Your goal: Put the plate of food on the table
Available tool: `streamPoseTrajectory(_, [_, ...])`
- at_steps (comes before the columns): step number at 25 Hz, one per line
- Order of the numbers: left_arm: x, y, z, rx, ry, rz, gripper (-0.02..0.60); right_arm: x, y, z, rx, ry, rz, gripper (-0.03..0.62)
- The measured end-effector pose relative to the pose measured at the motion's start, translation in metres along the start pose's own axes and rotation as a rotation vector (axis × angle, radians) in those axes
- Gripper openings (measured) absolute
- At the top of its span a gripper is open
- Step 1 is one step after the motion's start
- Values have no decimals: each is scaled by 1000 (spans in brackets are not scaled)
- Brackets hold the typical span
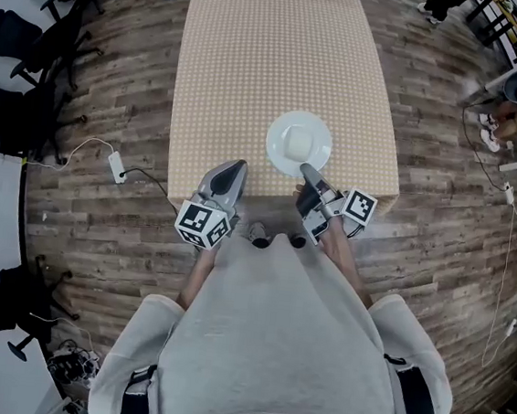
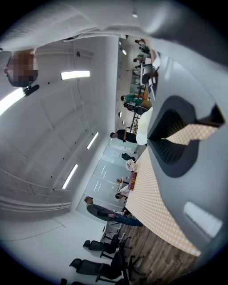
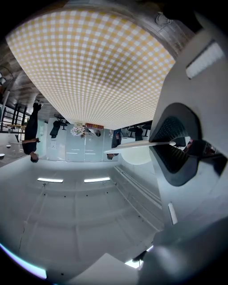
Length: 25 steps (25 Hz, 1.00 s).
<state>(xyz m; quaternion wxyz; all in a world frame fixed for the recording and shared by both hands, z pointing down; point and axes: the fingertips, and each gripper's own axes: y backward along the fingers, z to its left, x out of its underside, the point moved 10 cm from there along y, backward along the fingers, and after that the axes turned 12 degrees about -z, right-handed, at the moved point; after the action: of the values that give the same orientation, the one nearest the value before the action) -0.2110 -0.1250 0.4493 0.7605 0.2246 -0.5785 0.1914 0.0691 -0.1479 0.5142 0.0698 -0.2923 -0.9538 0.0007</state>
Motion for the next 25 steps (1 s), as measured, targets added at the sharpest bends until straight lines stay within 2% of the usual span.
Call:
streamPoseTrajectory(5, [8, -15, -15, -44, 0, 0, 8, -25, -2, -5, -7, -7, 46, 11])
streamPoseTrajectory(9, [16, -8, -26, -74, 2, -15, 8, -27, -2, -9, -9, 11, 87, 11])
streamPoseTrajectory(14, [16, -46, -45, -89, 4, -12, 8, -67, -6, -5, -30, 1, 107, 11])
streamPoseTrajectory(25, [23, -51, -48, -89, 14, 13, 8, -71, 8, -18, 6, -20, 86, 11])
